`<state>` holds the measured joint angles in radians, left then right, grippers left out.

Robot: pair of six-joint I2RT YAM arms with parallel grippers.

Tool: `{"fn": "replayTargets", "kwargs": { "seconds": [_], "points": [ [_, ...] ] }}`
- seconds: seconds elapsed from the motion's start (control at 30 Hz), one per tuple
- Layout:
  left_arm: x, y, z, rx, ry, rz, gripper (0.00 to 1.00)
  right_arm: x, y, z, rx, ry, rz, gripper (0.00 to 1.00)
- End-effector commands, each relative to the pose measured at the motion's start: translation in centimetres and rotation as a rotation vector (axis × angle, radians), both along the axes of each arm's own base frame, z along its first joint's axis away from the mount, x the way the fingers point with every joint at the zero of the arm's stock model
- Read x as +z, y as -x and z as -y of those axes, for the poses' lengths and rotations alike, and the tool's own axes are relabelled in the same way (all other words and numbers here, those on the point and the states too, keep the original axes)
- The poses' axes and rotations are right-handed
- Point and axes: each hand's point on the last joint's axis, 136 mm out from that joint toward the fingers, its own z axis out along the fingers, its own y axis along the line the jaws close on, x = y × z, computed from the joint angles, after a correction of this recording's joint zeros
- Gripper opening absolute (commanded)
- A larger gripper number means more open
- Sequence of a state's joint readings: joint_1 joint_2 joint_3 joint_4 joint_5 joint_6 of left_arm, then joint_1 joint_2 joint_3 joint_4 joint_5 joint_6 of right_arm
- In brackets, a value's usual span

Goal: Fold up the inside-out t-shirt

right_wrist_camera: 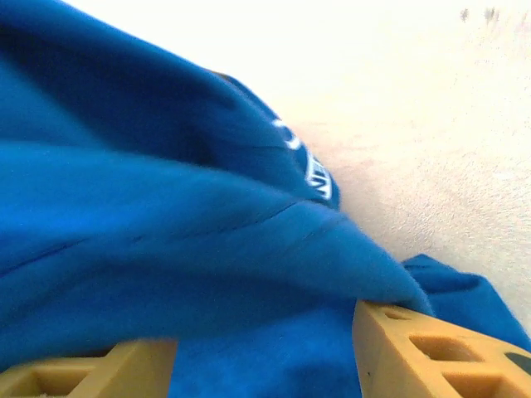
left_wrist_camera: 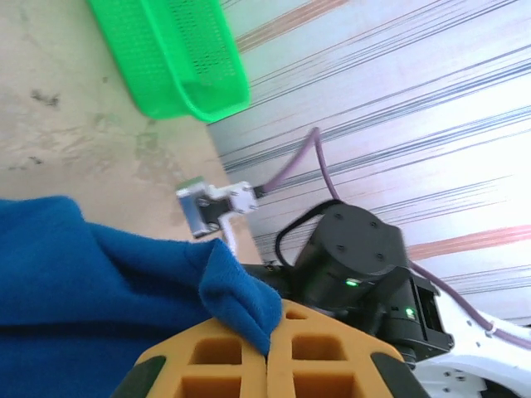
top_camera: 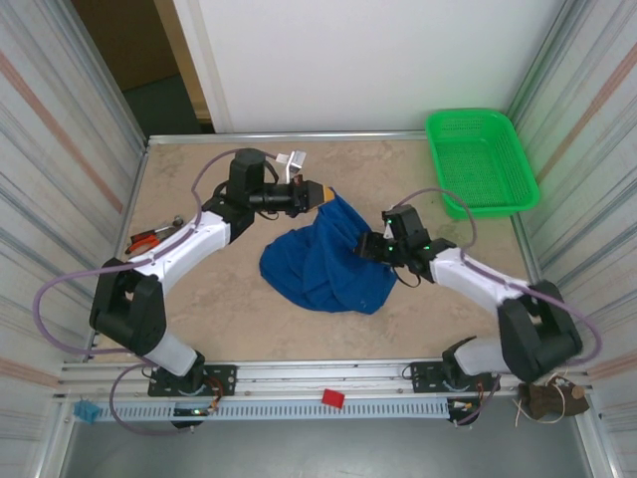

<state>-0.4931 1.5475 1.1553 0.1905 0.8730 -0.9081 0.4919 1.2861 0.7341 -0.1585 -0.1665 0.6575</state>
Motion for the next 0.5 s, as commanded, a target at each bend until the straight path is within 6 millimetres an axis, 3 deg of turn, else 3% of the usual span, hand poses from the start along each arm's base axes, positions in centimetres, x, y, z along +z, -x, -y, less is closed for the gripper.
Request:
{"fn": "replayTargets", "kwargs": {
  "seconds": [0.0,0.13,0.23,0.47],
  "points": [
    [4.3,2.1,0.3,-0.076,0.116,0.065,0.00,7.0,1.5,0.5,0.054,-0.032,0.137,0.57],
    [4.8,2.5,0.5,-0.090,0.126,0.076,0.00,11.5,2.6,0.7,0.080,-0.087,0.247,0.60],
    [5.3,2.6,0.7,-0.104,0.141,0.086,0.00,13.3,2.7,-1.1,0.174,-0.130,0.302,0.64],
    [6.2,3.2,0.6,-0.119,0.150,0.103,0.00,10.4,0.5,-4.7,0.283,-0.110,0.272,0.63]
  ]
}}
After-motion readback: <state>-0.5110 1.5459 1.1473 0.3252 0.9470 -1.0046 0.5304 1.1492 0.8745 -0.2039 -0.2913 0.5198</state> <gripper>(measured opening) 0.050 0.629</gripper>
